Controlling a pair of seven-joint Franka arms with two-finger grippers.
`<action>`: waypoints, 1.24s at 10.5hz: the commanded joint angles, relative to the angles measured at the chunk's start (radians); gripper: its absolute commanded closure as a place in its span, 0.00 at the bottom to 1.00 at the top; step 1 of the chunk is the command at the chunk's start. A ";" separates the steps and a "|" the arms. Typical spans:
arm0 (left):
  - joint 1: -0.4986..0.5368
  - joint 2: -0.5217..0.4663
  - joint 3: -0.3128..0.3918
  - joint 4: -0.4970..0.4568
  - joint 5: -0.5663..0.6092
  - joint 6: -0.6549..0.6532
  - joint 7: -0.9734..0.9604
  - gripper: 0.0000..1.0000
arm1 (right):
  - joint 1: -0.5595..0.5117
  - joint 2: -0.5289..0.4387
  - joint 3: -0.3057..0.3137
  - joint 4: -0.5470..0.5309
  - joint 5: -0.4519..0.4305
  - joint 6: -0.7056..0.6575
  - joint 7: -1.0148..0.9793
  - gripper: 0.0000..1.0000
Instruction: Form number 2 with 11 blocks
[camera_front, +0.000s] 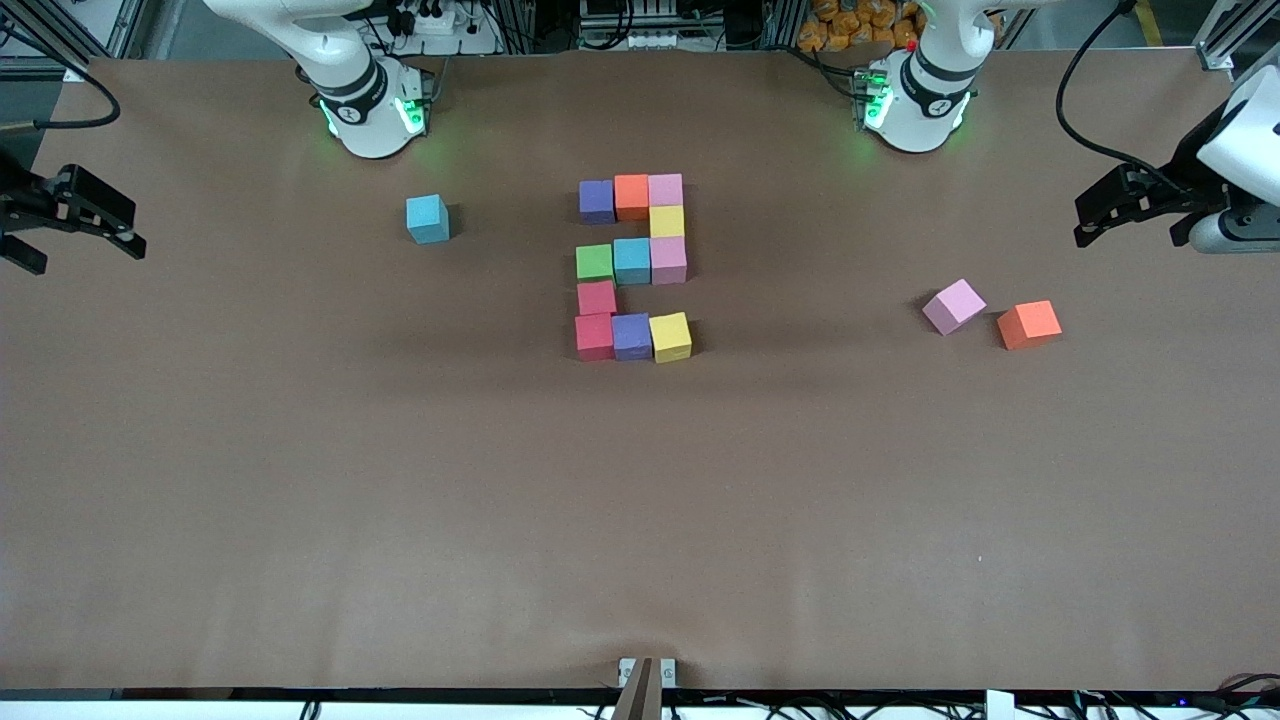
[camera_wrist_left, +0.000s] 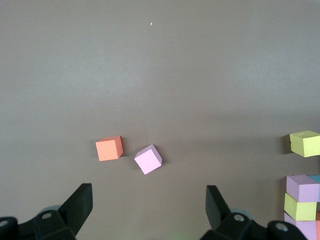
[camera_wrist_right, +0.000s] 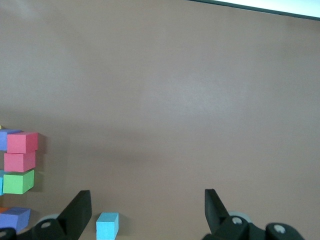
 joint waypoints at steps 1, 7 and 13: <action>-0.002 -0.003 0.002 0.004 -0.004 -0.002 0.008 0.00 | 0.000 0.012 0.006 0.030 -0.010 -0.016 -0.007 0.00; 0.001 -0.006 0.002 0.001 -0.010 -0.007 -0.009 0.00 | 0.001 0.014 0.006 0.030 -0.020 -0.016 -0.018 0.00; 0.002 -0.005 0.002 0.010 -0.017 -0.006 -0.004 0.00 | -0.006 0.018 0.004 0.030 -0.022 -0.011 -0.018 0.00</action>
